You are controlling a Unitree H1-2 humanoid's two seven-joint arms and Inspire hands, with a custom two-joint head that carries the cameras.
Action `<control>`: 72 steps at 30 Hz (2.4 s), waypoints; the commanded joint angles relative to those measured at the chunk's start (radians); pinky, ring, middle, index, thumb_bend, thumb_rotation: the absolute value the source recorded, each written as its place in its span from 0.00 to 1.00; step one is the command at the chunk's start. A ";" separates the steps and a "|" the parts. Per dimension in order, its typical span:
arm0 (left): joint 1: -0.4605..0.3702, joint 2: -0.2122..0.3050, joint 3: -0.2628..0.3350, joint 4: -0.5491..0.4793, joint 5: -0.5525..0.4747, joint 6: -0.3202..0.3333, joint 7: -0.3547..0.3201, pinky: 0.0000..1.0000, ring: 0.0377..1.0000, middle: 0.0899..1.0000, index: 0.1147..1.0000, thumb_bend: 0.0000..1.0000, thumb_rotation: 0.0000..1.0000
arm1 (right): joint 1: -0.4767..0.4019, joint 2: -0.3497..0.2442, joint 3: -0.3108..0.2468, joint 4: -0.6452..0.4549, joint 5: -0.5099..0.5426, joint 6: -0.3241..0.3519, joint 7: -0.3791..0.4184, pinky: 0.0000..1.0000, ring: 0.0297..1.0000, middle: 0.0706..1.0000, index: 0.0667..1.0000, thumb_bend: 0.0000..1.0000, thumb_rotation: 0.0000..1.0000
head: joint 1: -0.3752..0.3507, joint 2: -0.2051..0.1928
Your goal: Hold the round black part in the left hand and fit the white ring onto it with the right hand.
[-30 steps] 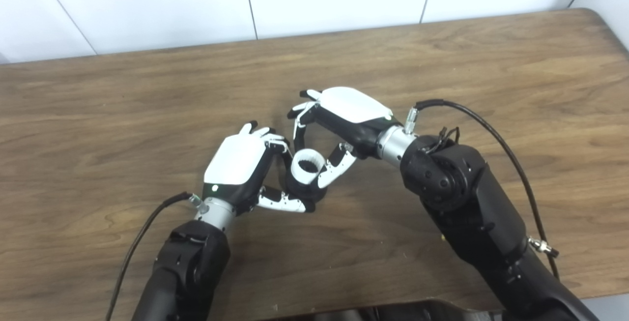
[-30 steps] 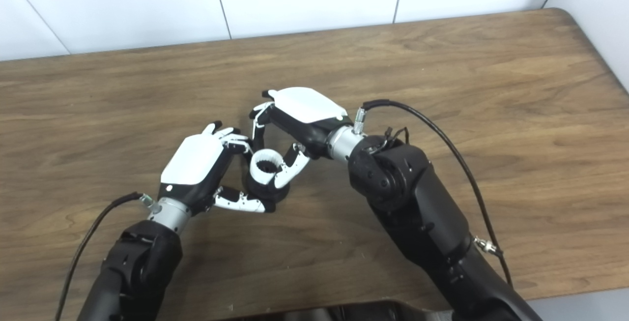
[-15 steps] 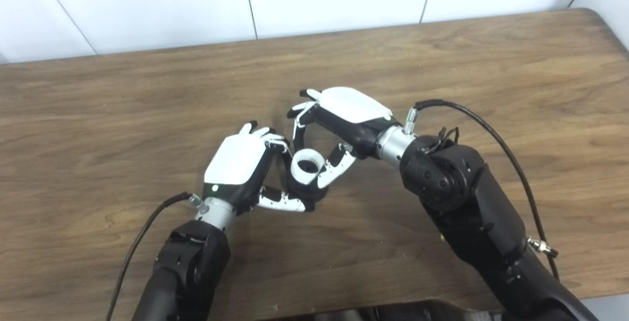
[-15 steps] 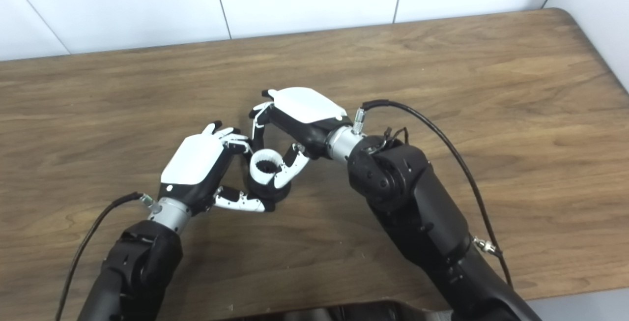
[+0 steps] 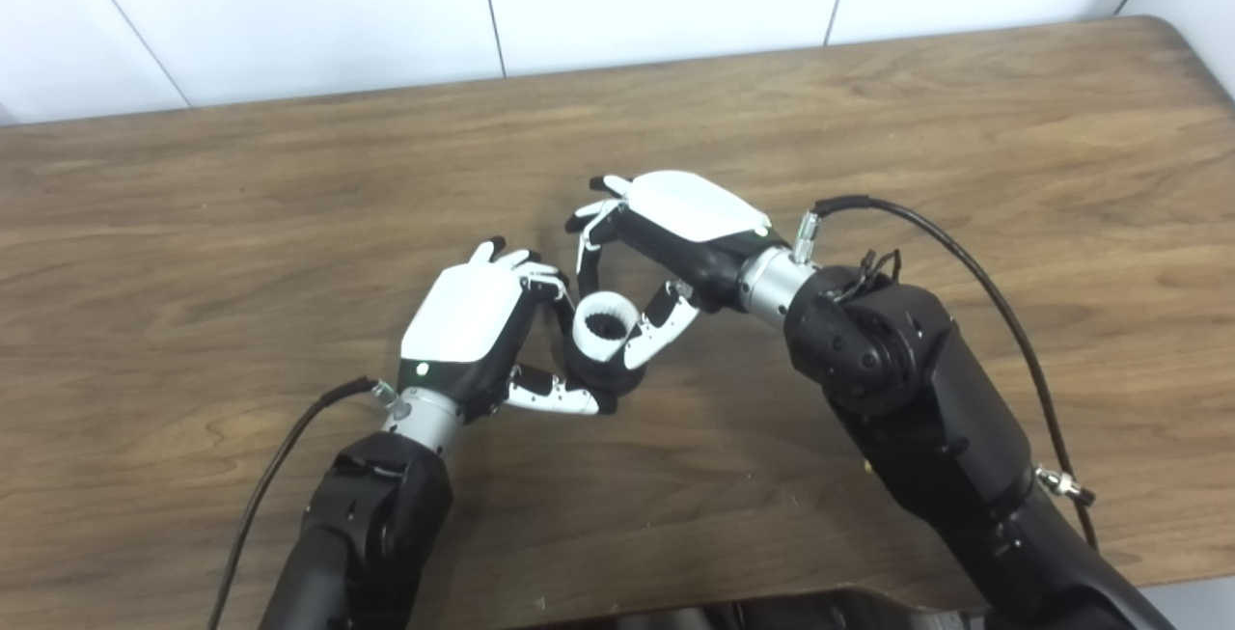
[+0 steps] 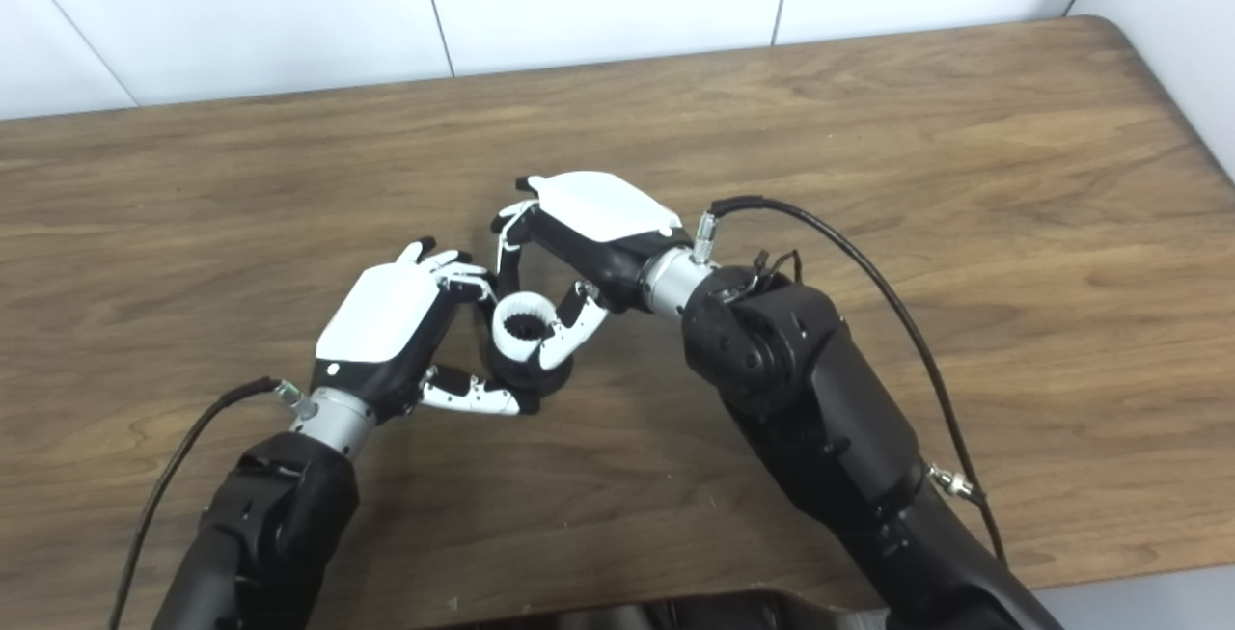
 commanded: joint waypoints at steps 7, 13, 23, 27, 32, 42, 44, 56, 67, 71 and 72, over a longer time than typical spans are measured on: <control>-0.019 -0.002 0.001 -0.031 0.010 0.000 0.012 1.00 0.89 0.76 0.42 0.52 0.05 | -0.024 0.002 -0.009 -0.002 0.006 -0.016 -0.021 1.00 0.99 0.85 0.45 0.52 0.13 | -0.002 0.006; -0.019 -0.005 0.001 -0.032 0.007 0.002 0.009 1.00 0.89 0.76 0.42 0.52 0.05 | -0.020 0.003 -0.010 0.007 0.007 -0.015 -0.028 1.00 0.99 0.85 0.45 0.52 0.13 | 0.001 0.007; -0.021 -0.007 0.003 -0.024 0.002 -0.001 0.014 1.00 0.89 0.76 0.42 0.52 0.05 | -0.020 0.002 -0.008 0.016 0.010 -0.021 -0.031 1.00 0.99 0.85 0.45 0.52 0.13 | -0.001 0.005; -0.022 -0.009 0.004 -0.021 -0.003 -0.002 0.018 1.00 0.89 0.76 0.42 0.52 0.05 | -0.025 -0.004 -0.006 0.015 0.013 -0.029 -0.028 1.00 0.99 0.86 0.45 0.52 0.14 | -0.002 0.004; -0.025 -0.009 0.000 -0.018 0.007 -0.001 0.016 1.00 0.89 0.76 0.42 0.52 0.06 | -0.031 -0.009 -0.007 0.007 0.011 -0.026 -0.023 1.00 1.00 0.89 0.61 0.87 0.27 | -0.003 0.002; -0.027 -0.017 0.000 -0.012 0.004 0.002 0.016 1.00 0.89 0.76 0.42 0.52 0.06 | -0.041 -0.018 -0.007 -0.005 -0.003 -0.022 -0.007 1.00 1.00 0.96 0.73 1.00 0.37 | -0.004 -0.001; -0.029 -0.017 -0.001 -0.012 0.008 0.003 0.013 1.00 0.90 0.76 0.42 0.52 0.06 | -0.044 -0.019 -0.007 -0.006 -0.007 -0.023 -0.006 1.00 1.00 0.96 0.74 1.00 0.38 | -0.004 -0.002; -0.035 -0.009 -0.014 -0.020 0.045 0.022 -0.013 1.00 0.91 0.78 0.43 0.52 0.07 | -0.047 -0.028 -0.010 -0.002 -0.014 -0.017 0.006 1.00 1.00 0.96 0.77 1.00 0.38 | 0.001 -0.008; -0.035 -0.005 -0.002 -0.060 0.063 0.049 -0.069 1.00 0.92 0.81 0.69 0.89 0.30 | -0.036 -0.039 -0.012 0.004 -0.010 -0.022 -0.003 1.00 1.00 0.96 0.77 1.00 0.39 | 0.014 -0.015; -0.029 0.000 0.013 -0.083 0.043 0.058 -0.094 1.00 0.93 0.83 0.74 0.91 0.32 | -0.032 -0.042 -0.014 0.005 -0.012 -0.017 -0.002 1.00 1.00 0.96 0.78 1.00 0.40 | 0.015 -0.016; -0.028 0.001 0.016 -0.087 0.039 0.060 -0.101 1.00 0.93 0.84 0.75 0.92 0.32 | -0.031 -0.042 -0.014 0.005 -0.014 -0.015 -0.002 1.00 1.00 0.96 0.78 1.00 0.40 | 0.018 -0.017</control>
